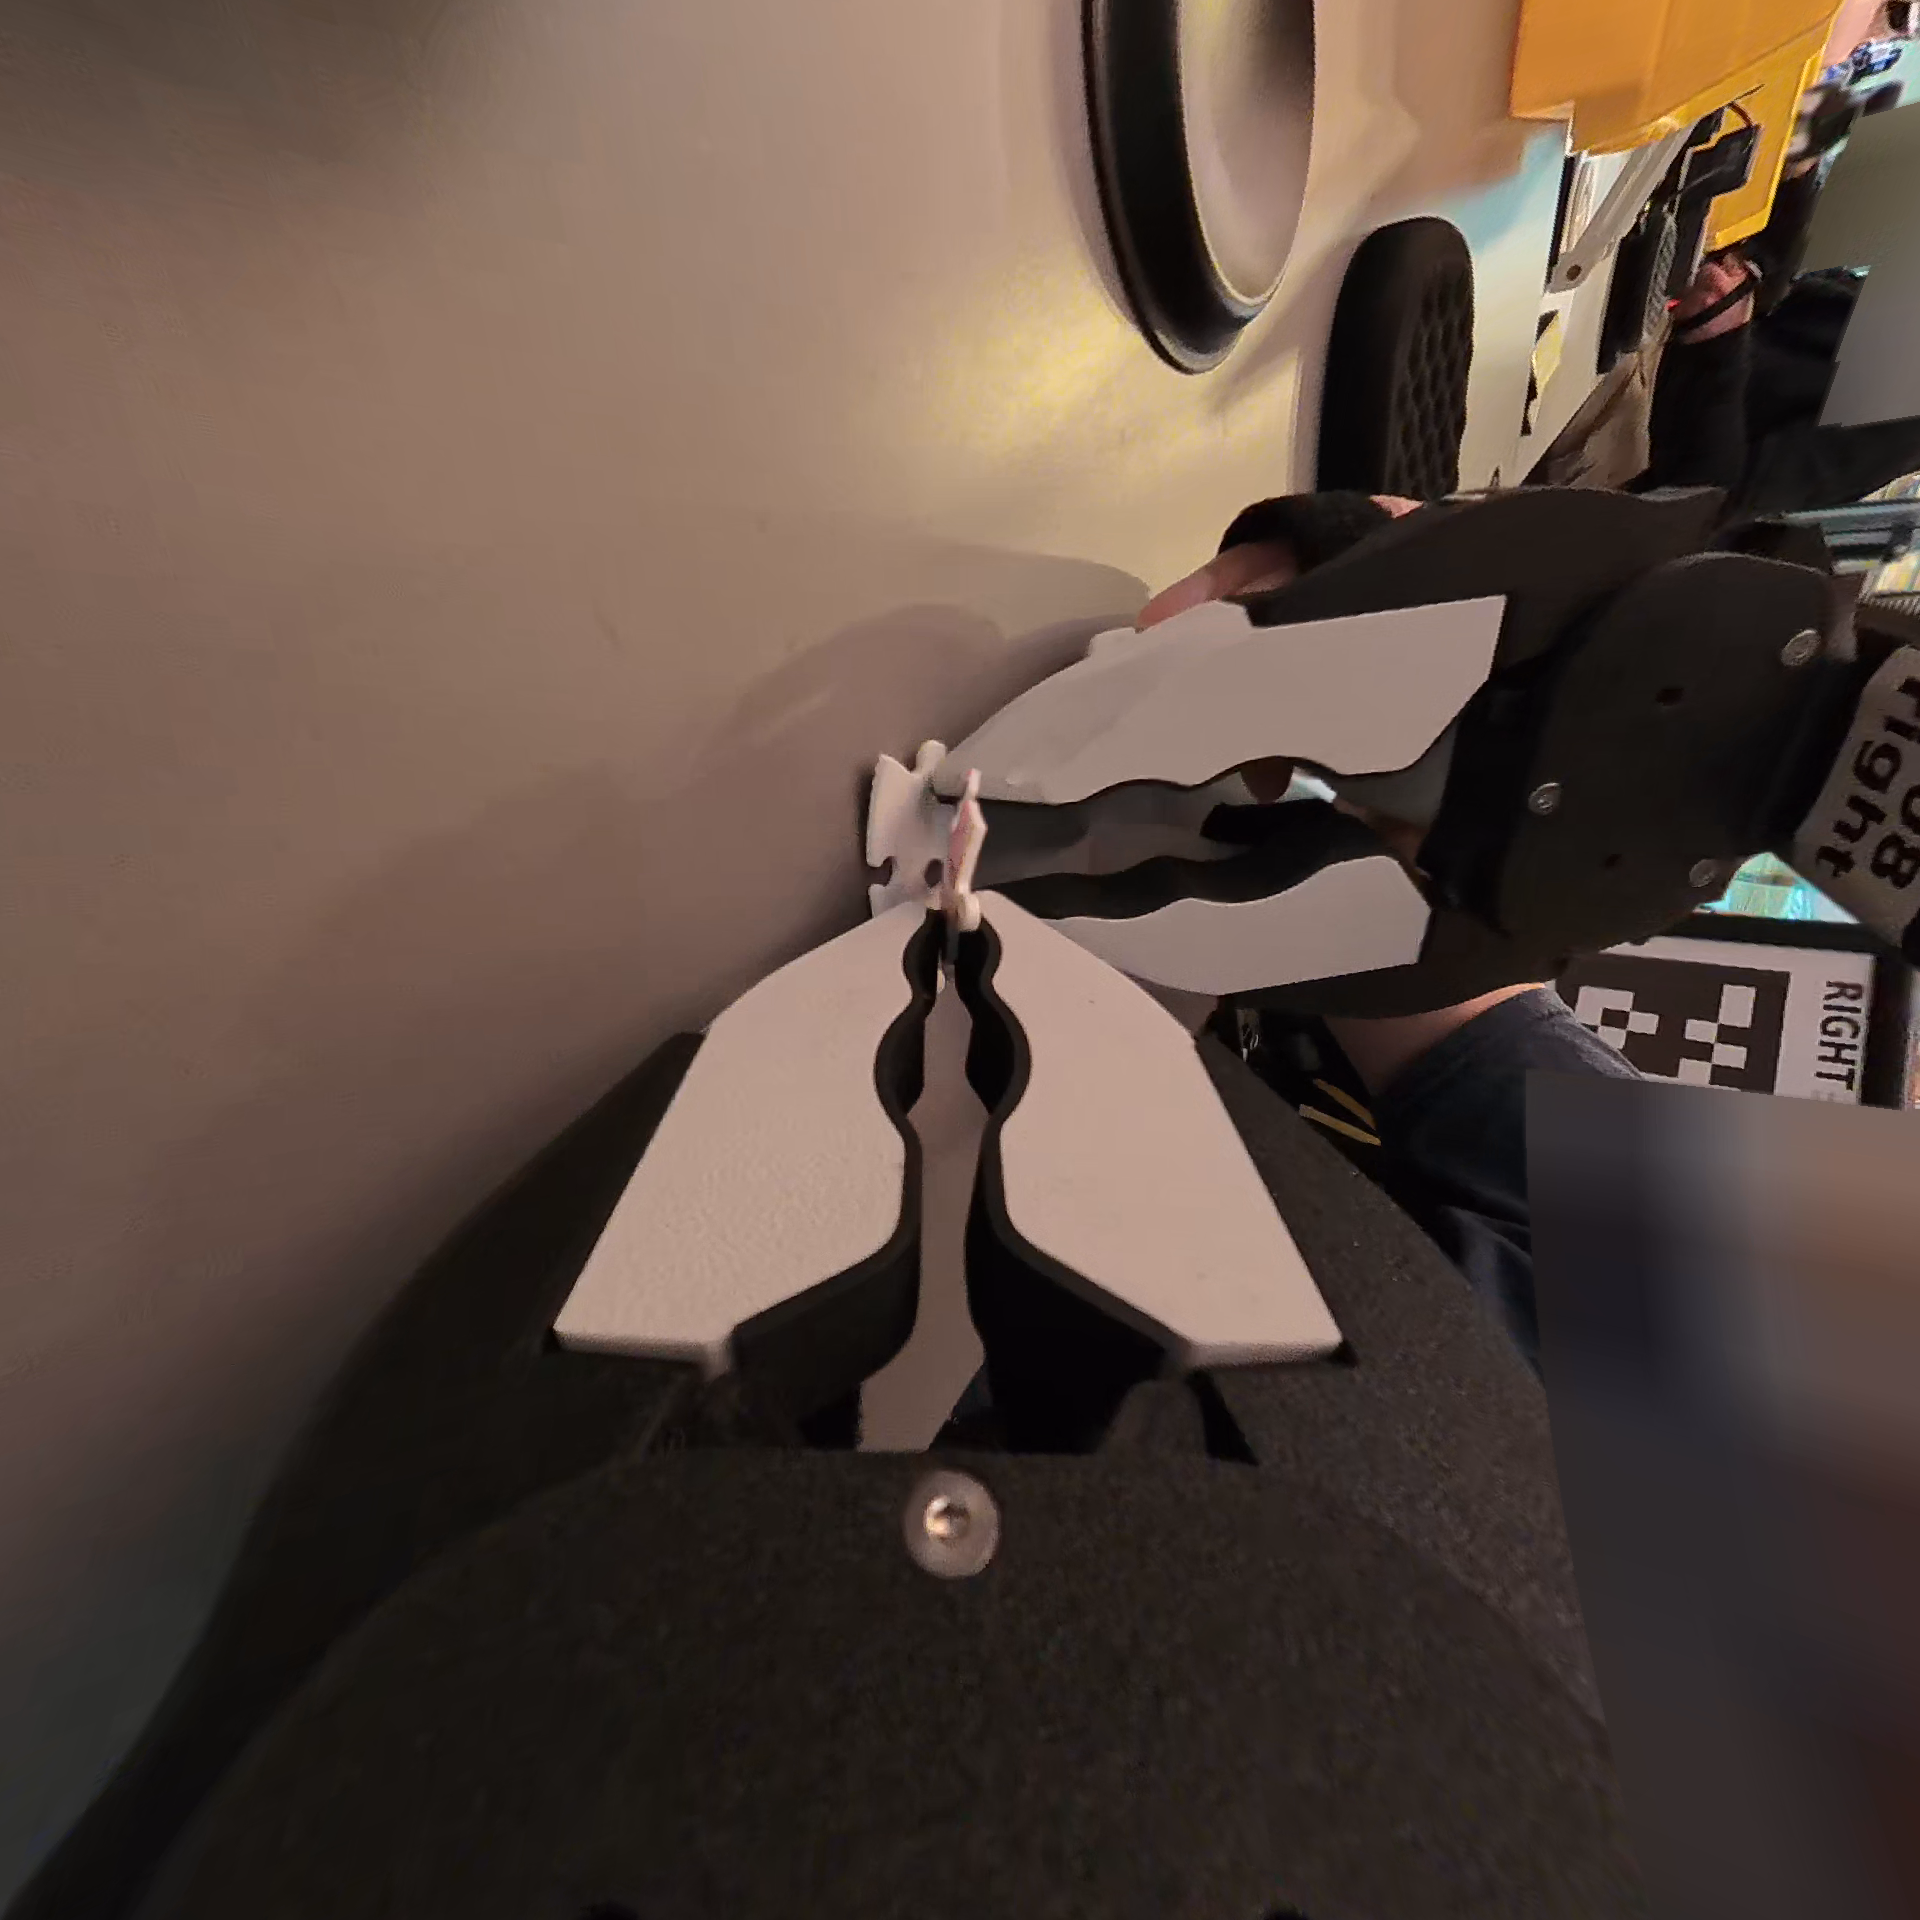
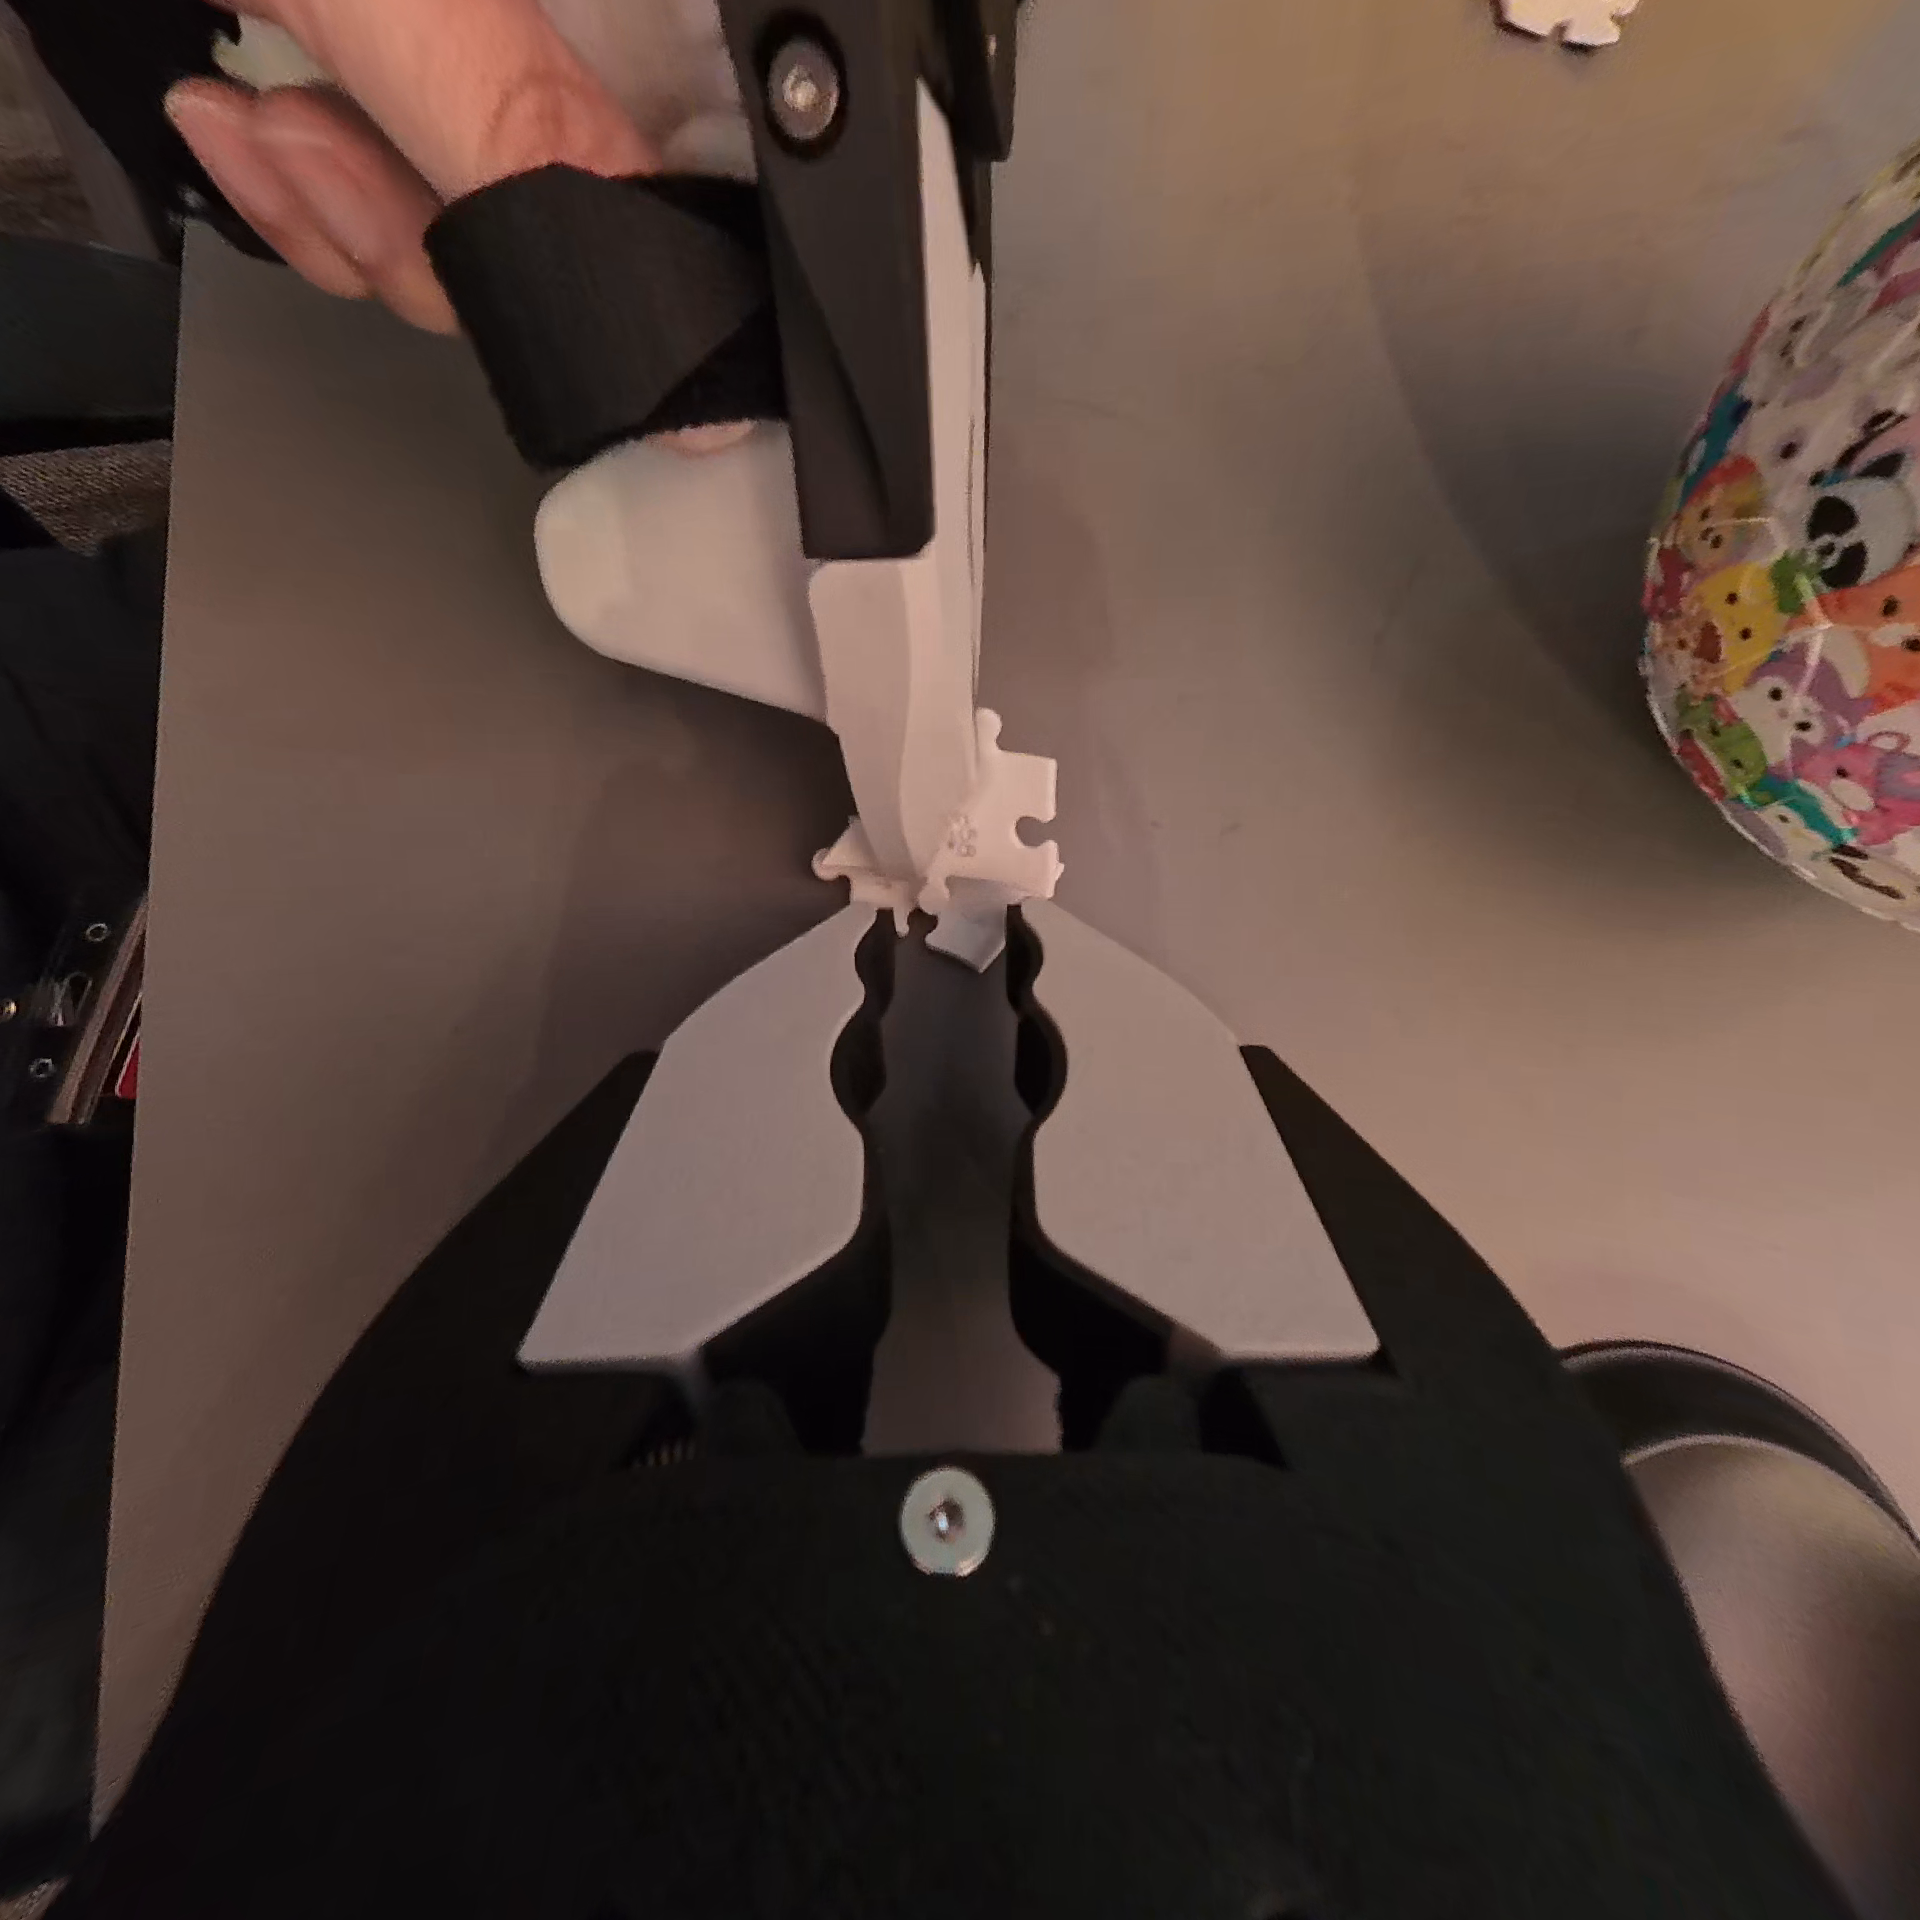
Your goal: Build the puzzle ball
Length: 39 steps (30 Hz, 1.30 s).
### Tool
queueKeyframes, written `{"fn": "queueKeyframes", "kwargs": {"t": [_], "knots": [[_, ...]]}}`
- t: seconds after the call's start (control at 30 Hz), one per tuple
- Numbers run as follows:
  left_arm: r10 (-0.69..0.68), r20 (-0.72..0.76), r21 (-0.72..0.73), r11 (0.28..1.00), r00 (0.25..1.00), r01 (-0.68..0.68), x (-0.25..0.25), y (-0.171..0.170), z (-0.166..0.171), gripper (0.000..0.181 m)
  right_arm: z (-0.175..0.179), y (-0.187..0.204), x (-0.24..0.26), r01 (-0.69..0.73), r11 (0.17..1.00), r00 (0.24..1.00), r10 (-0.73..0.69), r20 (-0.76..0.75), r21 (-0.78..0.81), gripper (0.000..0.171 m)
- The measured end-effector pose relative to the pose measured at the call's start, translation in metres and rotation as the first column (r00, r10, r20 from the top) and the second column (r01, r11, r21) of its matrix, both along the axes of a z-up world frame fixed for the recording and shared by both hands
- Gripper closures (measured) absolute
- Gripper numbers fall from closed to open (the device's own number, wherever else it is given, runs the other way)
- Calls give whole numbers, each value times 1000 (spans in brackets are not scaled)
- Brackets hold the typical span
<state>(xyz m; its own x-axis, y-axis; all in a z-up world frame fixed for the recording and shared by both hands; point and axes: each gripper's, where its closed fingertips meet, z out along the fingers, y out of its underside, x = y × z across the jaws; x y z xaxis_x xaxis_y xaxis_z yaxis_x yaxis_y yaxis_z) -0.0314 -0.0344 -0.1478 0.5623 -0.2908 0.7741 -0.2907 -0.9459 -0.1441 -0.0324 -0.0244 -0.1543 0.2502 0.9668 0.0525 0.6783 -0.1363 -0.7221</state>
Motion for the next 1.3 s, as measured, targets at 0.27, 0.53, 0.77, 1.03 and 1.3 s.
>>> {"fn": "queueKeyframes", "kwargs": {"t": [0.27, 0.53, 0.77, 1.03, 1.3], "knots": [[-30, -32, -1, 1000, 999, 30, -4, 3, -2, 179, 0, 0, 0, -12, 1000, 1000, 12, 15, 13, 150], [-60, -113, 7, 998, 992, 62, -11, 5, -6, 178, -2, 0, 1, -25, 1000, 998, 24, 65, 10, 152], [-65, -84, -20, 998, 994, 64, -8, 1, -6, 178, 15, 7, -4, 22, 998, 997, -27, -74, -59, 166], [-55, -89, -20, 998, 994, 53, -8, 1, -7, 178, 5, 1, -10, -42, 994, 999, 38, -37, -102, 170], [0, -80, -38, 999, 997, -3, -8, 2, -7, 178, -1, 1, -11, -42, 997, 998, 44, 45, -60, 170]]}}
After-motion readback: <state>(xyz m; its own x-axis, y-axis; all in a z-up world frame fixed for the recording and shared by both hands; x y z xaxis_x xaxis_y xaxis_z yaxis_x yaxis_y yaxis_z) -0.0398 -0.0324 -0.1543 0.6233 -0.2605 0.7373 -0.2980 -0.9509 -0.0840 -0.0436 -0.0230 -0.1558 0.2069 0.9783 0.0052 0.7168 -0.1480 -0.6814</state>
